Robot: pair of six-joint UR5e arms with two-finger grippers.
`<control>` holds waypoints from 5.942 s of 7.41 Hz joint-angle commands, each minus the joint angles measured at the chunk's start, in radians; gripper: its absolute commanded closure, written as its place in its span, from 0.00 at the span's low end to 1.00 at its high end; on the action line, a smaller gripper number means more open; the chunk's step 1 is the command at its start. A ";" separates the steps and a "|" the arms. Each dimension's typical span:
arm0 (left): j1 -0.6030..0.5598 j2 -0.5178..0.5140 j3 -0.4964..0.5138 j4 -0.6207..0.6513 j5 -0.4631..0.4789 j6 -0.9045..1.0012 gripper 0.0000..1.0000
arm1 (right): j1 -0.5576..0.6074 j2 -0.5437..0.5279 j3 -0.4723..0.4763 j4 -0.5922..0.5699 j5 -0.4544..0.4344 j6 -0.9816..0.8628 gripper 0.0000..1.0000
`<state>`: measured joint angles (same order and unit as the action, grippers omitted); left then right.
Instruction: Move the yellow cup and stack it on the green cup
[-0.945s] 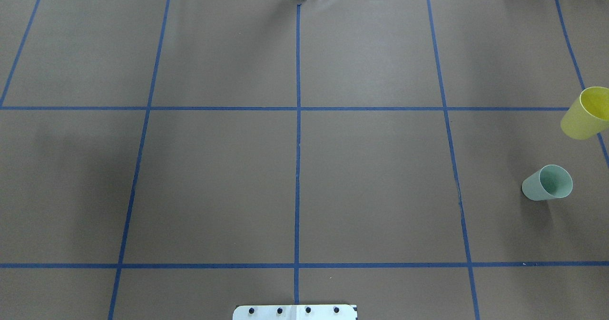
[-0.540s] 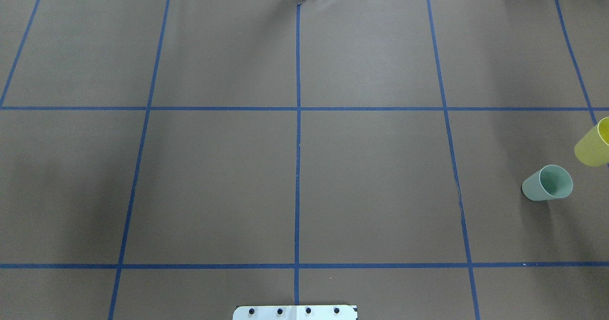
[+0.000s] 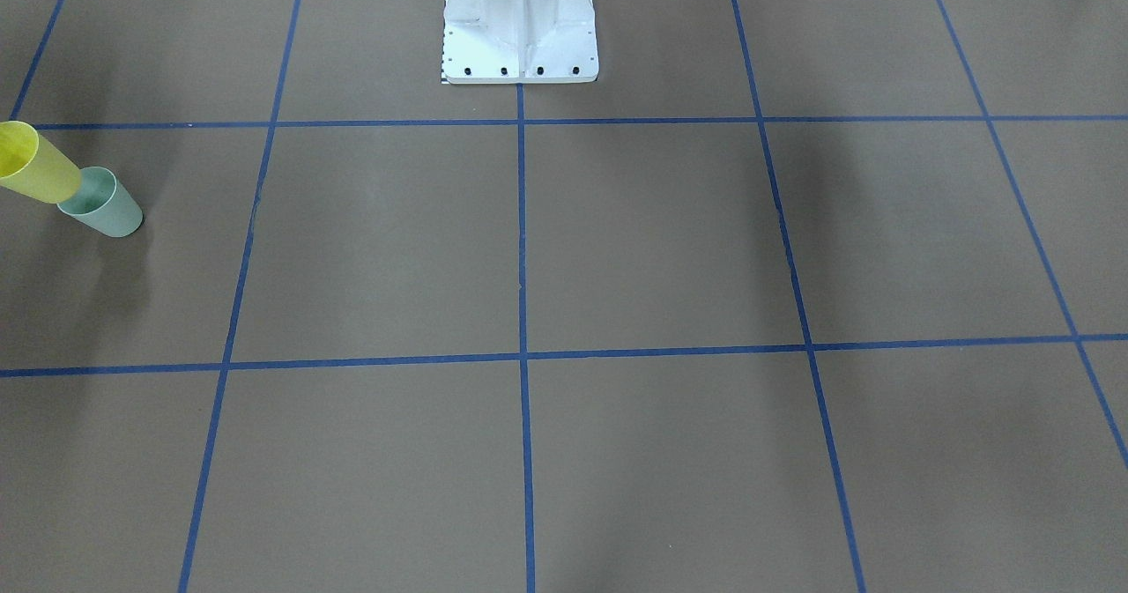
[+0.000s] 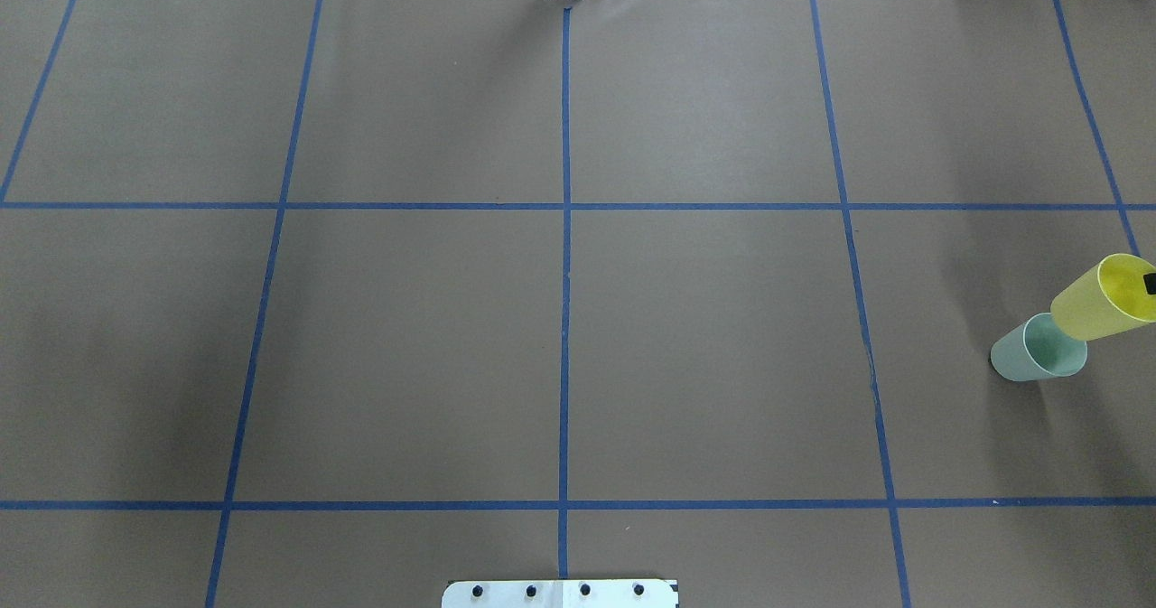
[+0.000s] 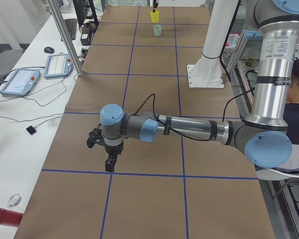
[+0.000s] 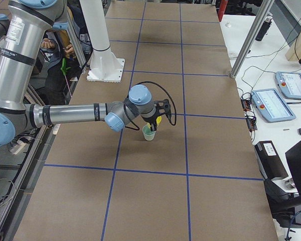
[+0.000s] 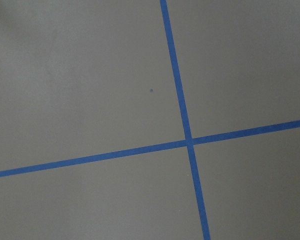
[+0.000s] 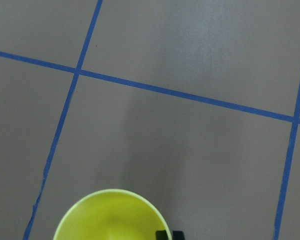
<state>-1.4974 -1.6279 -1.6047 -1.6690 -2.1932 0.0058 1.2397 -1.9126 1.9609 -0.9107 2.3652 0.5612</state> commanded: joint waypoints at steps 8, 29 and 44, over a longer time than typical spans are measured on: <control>0.002 -0.001 0.000 -0.002 0.000 -0.003 0.00 | -0.091 -0.025 -0.011 0.027 -0.078 0.036 1.00; -0.058 0.000 0.060 0.035 -0.089 -0.004 0.00 | 0.333 0.135 -0.171 -0.634 -0.083 -0.603 0.00; -0.107 0.134 -0.024 -0.002 -0.128 0.011 0.00 | 0.333 0.130 -0.180 -0.603 -0.083 -0.600 0.00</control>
<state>-1.6056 -1.5017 -1.6291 -1.6715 -2.3200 0.0165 1.5724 -1.7838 1.7854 -1.5152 2.2828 -0.0384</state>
